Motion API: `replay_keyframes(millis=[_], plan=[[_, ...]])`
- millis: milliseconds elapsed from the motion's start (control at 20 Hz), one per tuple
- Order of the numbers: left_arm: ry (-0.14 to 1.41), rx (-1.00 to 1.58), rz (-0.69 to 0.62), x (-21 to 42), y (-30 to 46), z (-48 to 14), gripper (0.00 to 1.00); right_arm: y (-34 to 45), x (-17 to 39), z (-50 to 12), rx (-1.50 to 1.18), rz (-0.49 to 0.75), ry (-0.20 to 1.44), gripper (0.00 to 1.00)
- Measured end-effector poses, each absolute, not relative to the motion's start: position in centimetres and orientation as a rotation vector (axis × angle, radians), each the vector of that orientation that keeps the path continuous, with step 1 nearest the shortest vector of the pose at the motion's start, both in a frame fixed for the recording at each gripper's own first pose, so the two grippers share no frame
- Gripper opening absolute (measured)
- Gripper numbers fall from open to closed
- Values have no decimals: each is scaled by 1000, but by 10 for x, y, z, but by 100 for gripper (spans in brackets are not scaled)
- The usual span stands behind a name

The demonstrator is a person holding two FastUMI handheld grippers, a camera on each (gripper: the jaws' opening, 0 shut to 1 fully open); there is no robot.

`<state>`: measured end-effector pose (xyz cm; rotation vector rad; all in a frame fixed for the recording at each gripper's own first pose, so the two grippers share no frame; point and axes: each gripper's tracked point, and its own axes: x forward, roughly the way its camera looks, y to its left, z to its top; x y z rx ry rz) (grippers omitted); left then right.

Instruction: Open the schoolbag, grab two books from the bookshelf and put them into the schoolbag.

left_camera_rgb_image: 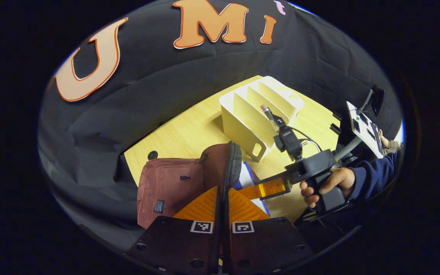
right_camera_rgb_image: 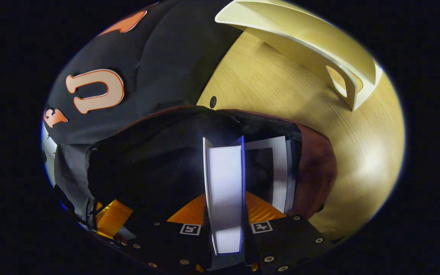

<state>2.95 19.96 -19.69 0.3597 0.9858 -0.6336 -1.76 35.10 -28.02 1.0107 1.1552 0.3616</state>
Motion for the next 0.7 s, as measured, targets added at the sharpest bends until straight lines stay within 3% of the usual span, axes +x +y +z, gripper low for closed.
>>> replay_keyframes(millis=[450,550,600,650,700], plan=[[977,340,-621,24,195,-193,4,355,-27,-285,982,361,1178,36],[979,318,-607,25,197,-197,4,349,-30,-285,878,360,1195,45],[984,309,-604,24,198,-199,4,339,-34,-288,826,360,1197,38],[984,300,-600,24,199,-203,4,330,-36,-289,782,351,1191,56],[987,298,-600,21,199,-206,5,320,-37,-287,746,343,1178,64]])
